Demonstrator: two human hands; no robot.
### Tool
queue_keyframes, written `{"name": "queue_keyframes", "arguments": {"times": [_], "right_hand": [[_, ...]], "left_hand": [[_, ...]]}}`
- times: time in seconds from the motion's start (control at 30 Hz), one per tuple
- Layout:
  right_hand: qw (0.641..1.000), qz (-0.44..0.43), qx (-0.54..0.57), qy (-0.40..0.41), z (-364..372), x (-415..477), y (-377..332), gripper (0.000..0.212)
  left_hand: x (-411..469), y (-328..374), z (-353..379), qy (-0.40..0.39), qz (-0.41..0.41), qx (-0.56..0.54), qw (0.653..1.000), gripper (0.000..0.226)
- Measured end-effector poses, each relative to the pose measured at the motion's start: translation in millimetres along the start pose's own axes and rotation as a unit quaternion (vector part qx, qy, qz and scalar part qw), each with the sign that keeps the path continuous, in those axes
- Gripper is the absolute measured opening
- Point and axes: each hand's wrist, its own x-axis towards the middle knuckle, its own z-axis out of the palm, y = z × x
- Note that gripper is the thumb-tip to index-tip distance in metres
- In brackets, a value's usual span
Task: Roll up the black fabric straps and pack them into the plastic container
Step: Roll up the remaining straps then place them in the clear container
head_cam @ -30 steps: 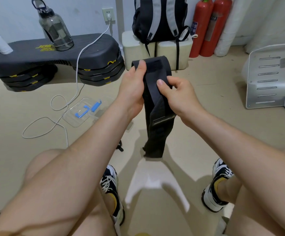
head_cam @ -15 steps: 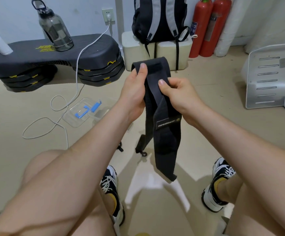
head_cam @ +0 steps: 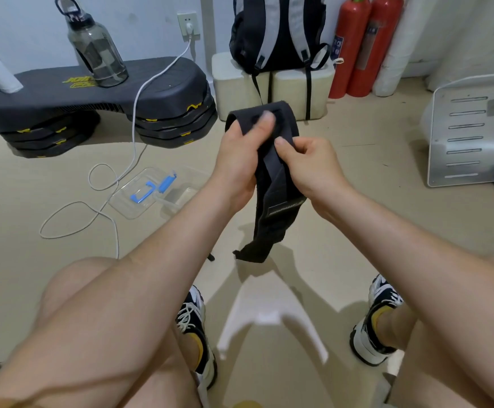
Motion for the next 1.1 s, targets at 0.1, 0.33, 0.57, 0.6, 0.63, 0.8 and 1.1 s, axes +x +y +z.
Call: {"name": "queue_keyframes", "arguments": {"times": [0.1, 0.33, 0.57, 0.6, 0.63, 0.8, 1.1], "right_hand": [[1.000, -0.003, -0.027, 0.011, 3.1, -0.4, 1.4, 0.045], [0.998, 0.013, -0.058, -0.017, 0.1, -1.5, 4.5, 0.068], [0.994, 0.050, -0.098, 0.005, -3.8, 0.6, 8.2, 0.053], [0.995, 0.052, -0.087, -0.008, -4.1, 1.1, 8.9, 0.053], [0.996, 0.050, -0.071, -0.030, -3.9, 1.8, 10.5, 0.051], [0.993, 0.032, -0.061, -0.092, -7.0, 0.1, 7.0, 0.038], [0.988, -0.045, -0.005, -0.145, 2.7, -9.4, 7.5, 0.041]], "left_hand": [[0.8, -4.6, -1.8, 0.026, 0.028, 0.053, 0.998, 0.021], [3.8, -2.7, -3.3, 0.108, 0.112, 0.161, 0.975, 0.018], [7.1, 1.7, -3.3, 0.122, 0.134, 0.148, 0.972, 0.016], [7.5, 1.5, -3.0, 0.122, 0.133, 0.147, 0.973, 0.016], [7.7, 1.7, -3.0, 0.121, 0.135, 0.148, 0.972, 0.015], [9.0, 3.6, -3.7, 0.124, 0.137, 0.149, 0.972, 0.015], [11.9, 16.1, -11.9, 0.156, 0.190, 0.145, 0.958, 0.013]]}}
